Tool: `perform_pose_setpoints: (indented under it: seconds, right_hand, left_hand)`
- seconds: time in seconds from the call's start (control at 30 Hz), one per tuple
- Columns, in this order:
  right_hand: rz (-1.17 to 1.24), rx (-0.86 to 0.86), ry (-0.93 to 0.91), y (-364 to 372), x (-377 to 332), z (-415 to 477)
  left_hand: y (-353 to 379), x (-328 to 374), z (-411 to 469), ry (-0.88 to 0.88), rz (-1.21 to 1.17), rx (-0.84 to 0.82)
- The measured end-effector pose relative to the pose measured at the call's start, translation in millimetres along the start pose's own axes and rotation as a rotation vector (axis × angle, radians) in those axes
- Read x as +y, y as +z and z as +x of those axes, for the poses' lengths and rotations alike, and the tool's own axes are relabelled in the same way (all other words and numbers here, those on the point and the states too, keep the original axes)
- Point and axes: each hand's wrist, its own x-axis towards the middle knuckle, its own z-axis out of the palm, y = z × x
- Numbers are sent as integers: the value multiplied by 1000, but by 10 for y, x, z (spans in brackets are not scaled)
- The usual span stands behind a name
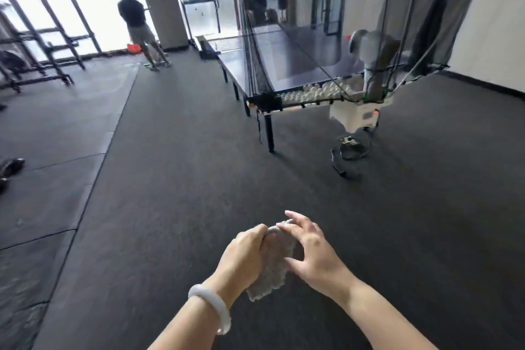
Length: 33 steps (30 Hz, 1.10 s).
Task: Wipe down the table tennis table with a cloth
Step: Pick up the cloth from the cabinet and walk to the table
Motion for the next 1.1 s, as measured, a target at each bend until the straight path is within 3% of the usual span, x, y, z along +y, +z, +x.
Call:
perform_pose_setpoints:
  seconds: [0.13,0.33,0.47,0.73,0.87,1.0,1.1]
  right_hand:
    - [-43,-174,-83,47,52,1026]
    - [-60,-294,-83,364,-8,2615]
    - [-112,-340,-40,613,-82,3833]
    - [-73,-292,79,965,-210,6062]
    - [-51,-249,109,1014,-150,6993]
    - [-1,-222,130,1096,2,8055]
    - [110,-208,156,1100,158,8963]
  left_hand:
    - [-186,-312,710,-124,-102,76]
    - [-552,-1150,1758,-223,-143,115]
    - [-905,-1937,2613,-313,-302,167]
    - [-1883,-3306,4308,-470,-804,43]
    - [-2089,-3699,5145,-516,-914,-25]
    - [-2179,-4167,6107,-653,-974,37]
    - [-2325,-4481,6899,-653,-1025,99]
